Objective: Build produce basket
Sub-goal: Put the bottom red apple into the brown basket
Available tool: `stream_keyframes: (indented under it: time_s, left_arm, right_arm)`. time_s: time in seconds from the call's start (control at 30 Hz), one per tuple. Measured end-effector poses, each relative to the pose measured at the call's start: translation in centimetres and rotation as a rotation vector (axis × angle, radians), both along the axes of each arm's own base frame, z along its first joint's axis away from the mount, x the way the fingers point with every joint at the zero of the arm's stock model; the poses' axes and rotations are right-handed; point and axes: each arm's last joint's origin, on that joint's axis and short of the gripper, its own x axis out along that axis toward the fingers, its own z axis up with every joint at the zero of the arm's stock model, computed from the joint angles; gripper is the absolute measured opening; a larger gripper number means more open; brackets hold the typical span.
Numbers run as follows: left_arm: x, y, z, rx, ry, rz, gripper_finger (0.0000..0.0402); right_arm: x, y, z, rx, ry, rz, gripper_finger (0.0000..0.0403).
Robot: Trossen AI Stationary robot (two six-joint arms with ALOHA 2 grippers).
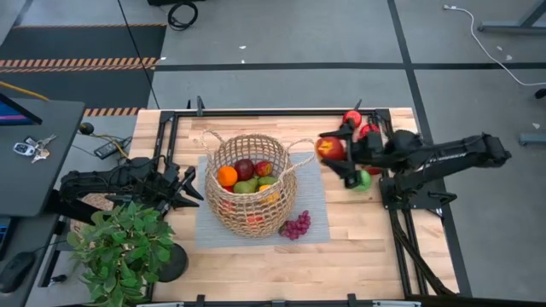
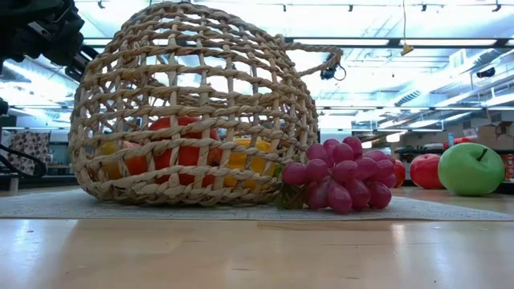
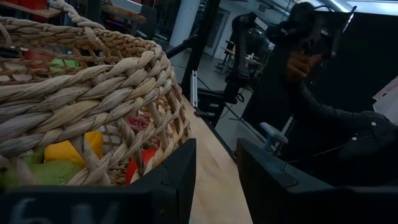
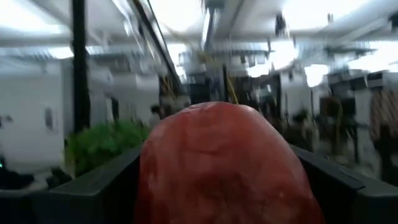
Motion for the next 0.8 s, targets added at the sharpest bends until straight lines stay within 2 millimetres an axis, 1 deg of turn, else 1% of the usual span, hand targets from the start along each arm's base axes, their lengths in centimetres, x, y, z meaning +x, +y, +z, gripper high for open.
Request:
stream_keyframes:
  time_s: [0.2,0.3,0.4,0.5,0.6,0.7,0.8]
  left_arm:
    - [0.0,0.0,0.0,0.0,-0.001,0.0,0.0121]
    - [0.0,0.0,0.0,0.0,0.0,0.0,0.0121]
    - [0.0,0.0,0.0,-0.001,0.0,0.0,0.0121]
    - [0.0,0.0,0.0,0.0,0.0,0.0,0.0121]
    - [0.0,0.0,0.0,0.0,0.0,0.0,0.0121]
    - [0.0,0.0,0.0,0.0,-0.001,0.0,0.0121]
    - [0.0,0.0,0.0,0.0,0.0,0.0,0.0121]
  right_arm:
    - [4.9,0.4,0.7,-0.015,0.248,-0.108,0.033]
    - [7.2,0.7,0.9,-0.074,0.323,-0.182,0.033]
    - [9.5,1.1,0.7,-0.169,0.399,-0.272,0.033]
    - [11.4,1.6,0.6,-0.308,0.454,-0.38,0.033]
    - [13.0,2.2,0.3,-0.513,0.528,-0.486,0.033]
    - [14.1,3.0,-0.3,-0.731,0.602,-0.553,0.033]
    - [14.8,4.0,-0.8,-0.905,0.639,-0.556,0.033]
